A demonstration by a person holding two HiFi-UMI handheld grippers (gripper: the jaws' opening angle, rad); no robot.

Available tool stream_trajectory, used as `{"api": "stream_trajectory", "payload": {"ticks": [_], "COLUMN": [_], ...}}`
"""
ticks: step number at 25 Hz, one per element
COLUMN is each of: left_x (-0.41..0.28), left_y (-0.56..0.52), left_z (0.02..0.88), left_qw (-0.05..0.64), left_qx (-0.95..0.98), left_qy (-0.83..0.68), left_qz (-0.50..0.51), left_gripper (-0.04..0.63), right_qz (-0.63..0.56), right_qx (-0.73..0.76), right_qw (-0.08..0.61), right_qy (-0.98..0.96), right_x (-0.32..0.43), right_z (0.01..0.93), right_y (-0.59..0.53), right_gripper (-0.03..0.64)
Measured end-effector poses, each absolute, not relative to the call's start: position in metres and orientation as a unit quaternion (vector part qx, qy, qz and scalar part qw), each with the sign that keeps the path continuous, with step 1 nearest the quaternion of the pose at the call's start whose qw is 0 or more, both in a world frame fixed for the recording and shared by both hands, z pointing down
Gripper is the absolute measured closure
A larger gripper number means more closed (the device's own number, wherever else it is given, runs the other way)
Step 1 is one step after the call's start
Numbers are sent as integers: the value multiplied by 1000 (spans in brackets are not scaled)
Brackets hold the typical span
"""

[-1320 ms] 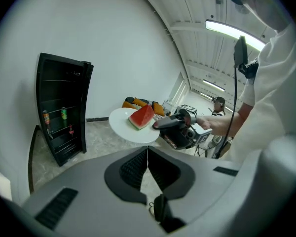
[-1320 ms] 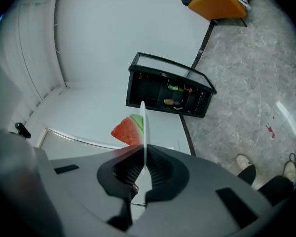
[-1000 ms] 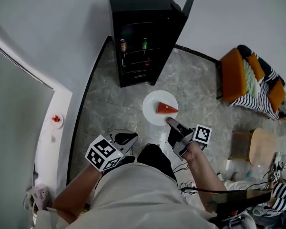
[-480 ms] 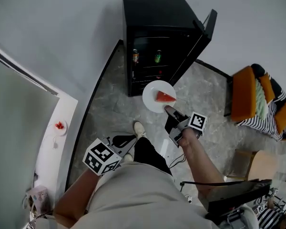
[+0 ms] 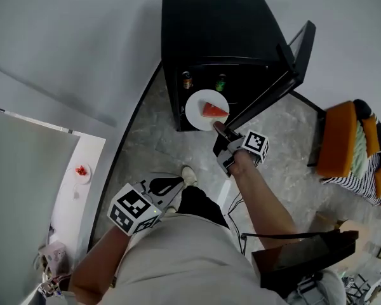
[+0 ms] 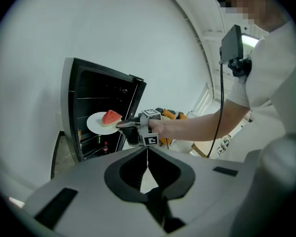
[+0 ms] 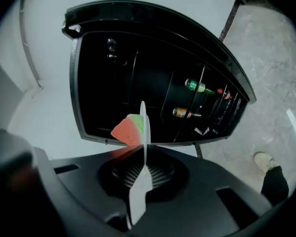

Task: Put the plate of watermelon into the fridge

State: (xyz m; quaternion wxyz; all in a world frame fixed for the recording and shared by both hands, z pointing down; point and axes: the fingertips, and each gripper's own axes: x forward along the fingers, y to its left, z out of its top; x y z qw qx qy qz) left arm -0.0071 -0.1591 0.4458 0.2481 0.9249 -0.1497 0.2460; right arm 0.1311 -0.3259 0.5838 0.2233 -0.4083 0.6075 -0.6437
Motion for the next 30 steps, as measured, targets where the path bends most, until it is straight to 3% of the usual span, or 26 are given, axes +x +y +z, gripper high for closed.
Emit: {"api": "stream_trajectory", "payload": {"ticks": [14, 30], "left_x": [10, 3], "left_y": [-212, -237], "left_z": [465, 487], "left_qw": [255, 281], "left_qx": [913, 898], "left_qy": [-177, -211], "left_qz": [265, 265], "left_gripper": [583, 583], "right_qz": [-668, -667], "right_qx": [-409, -436], "right_qw": [202, 173], "right_qy": [588, 579], "right_x": [125, 124], "right_z": [656, 712], "right_y": [-446, -509], "right_gripper": [592, 592]}}
